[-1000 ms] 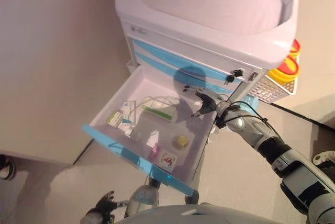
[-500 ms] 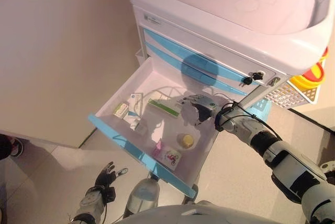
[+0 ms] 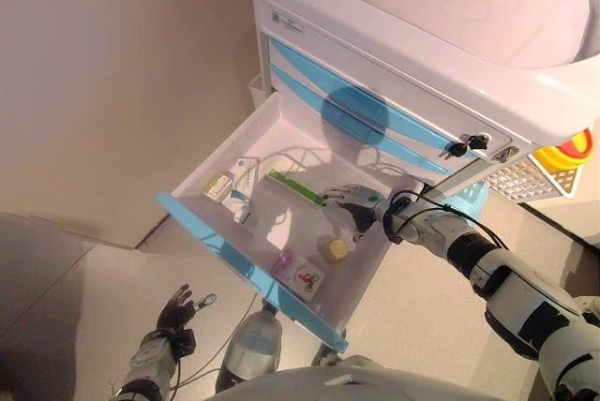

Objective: Open the drawer and pick up the medicine

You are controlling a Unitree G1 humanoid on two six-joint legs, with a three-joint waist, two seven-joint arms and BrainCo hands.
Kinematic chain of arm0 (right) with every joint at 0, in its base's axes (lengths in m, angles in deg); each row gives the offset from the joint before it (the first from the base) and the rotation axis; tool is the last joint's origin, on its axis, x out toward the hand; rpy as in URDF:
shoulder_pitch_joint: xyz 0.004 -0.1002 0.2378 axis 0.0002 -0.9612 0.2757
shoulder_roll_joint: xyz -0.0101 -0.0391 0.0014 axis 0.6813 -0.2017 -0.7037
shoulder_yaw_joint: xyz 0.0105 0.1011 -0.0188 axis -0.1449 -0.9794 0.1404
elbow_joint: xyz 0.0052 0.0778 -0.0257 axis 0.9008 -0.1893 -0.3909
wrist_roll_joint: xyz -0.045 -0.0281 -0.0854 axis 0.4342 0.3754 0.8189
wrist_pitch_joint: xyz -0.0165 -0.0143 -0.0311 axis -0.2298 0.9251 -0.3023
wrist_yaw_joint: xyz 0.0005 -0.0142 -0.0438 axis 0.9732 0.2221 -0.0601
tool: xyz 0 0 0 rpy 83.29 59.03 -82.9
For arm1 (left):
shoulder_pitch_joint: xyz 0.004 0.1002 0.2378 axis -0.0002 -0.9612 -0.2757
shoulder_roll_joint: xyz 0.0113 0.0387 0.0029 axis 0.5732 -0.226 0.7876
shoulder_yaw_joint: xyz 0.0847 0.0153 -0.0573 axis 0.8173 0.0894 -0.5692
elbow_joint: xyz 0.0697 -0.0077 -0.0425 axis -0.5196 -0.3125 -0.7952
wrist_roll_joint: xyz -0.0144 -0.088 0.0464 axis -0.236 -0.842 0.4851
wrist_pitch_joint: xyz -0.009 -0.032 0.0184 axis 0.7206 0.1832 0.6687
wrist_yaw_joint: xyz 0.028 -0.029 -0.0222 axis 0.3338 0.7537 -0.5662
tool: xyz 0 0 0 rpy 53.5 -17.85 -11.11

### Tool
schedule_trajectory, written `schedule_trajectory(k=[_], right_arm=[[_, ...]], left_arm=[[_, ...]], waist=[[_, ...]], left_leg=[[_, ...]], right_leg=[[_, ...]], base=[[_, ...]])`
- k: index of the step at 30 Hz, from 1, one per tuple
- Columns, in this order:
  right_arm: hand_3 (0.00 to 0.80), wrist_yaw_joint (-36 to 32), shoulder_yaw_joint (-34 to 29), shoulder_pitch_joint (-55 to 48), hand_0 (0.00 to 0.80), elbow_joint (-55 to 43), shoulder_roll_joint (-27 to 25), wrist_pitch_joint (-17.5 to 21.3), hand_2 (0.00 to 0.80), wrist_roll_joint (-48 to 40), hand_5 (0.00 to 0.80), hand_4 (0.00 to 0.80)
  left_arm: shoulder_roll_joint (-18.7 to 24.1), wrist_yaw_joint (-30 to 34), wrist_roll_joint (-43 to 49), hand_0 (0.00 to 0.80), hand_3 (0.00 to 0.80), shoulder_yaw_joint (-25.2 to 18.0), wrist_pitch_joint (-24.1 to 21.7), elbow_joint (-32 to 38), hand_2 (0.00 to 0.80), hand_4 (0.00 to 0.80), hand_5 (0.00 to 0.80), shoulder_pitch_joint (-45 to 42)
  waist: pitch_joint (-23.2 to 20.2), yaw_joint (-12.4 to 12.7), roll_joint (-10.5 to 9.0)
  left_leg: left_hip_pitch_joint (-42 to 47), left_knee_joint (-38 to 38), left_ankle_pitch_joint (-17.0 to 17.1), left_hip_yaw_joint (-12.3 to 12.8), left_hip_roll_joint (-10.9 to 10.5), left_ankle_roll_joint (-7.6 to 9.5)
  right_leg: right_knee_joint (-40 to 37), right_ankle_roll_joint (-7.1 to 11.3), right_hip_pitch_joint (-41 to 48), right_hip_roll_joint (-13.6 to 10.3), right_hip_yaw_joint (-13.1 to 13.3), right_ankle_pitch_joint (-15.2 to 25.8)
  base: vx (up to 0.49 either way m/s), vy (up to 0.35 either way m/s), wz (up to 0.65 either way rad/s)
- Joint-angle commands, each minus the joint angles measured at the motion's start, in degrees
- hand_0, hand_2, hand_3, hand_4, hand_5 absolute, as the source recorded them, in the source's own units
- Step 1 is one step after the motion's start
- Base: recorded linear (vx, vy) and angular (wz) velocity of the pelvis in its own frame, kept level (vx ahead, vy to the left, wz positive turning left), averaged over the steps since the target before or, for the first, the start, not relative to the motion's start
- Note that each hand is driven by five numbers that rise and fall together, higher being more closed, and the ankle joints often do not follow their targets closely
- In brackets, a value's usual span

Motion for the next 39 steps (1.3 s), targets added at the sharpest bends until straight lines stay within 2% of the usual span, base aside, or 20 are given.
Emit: schedule_trajectory(k=[1, 5, 15, 33, 39], right_arm=[[0.000, -0.34, 4.89, 2.80, 0.000, -2.48, -0.22, 5.68, 0.000, 2.09, 0.000, 0.000], [0.000, 0.51, 6.15, 1.90, 0.000, -1.91, -0.04, 8.34, 0.000, 3.96, 0.000, 0.000], [0.000, 3.10, 6.32, -0.45, 0.000, -1.10, 0.77, 11.02, 0.000, 7.23, 0.000, 0.000], [0.000, 4.92, 4.21, -3.12, 0.000, 0.09, 2.36, 2.58, 0.000, 10.21, 0.000, 0.000], [0.000, 4.43, 3.90, -3.77, 0.000, 0.74, 2.46, 1.85, 0.000, 10.77, 0.000, 0.000]], left_arm=[[2.05, 0.08, 0.73, 0.000, 0.000, 0.15, 0.23, 0.94, 0.000, 0.000, 0.000, 0.01], [1.96, 0.51, 1.21, 0.000, 0.000, 0.17, 0.05, 1.11, 0.000, 0.000, 0.000, -0.01], [1.73, 0.96, 2.02, 0.000, 0.000, 0.21, 1.02, 0.94, 0.000, 0.000, 0.000, -0.22], [0.87, 1.40, 1.67, 0.000, 0.000, 0.41, 1.11, 1.51, 0.000, 0.000, 0.000, -0.76], [0.73, 1.14, 1.36, 0.000, 0.000, 0.68, 1.16, 1.85, 0.000, 0.000, 0.000, -0.87]], waist=[[-2.36, 0.48, -1.12], [-2.69, 0.74, -1.31], [-3.26, 0.87, -0.77], [-2.99, 0.69, 0.20], [-2.92, 0.58, 0.32]], left_leg=[[-1.20, -0.18, -5.85, -0.08, -2.89, 1.65], [-0.95, -0.45, -5.80, -0.28, -2.85, 1.60], [-0.71, -0.66, -5.68, -0.87, -3.15, 1.52], [-0.75, -0.53, -5.64, -1.34, -3.42, 1.72], [-0.71, -0.58, -5.58, -1.44, -3.40, 1.78]], right_leg=[[2.05, 4.11, -3.69, -3.70, 2.20, 1.72], [1.91, 4.10, -3.48, -3.67, 2.11, 1.66], [1.63, 4.13, -3.13, -3.83, 1.91, 1.53], [1.85, 4.11, -3.13, -4.06, 1.75, 1.42], [1.99, 4.14, -3.21, -4.07, 1.78, 1.42]], base=[[0.031, -0.010, -0.01], [0.000, 0.000, 0.00], [0.000, 0.000, 0.00], [0.000, 0.000, 0.00], [0.000, 0.000, 0.00]])
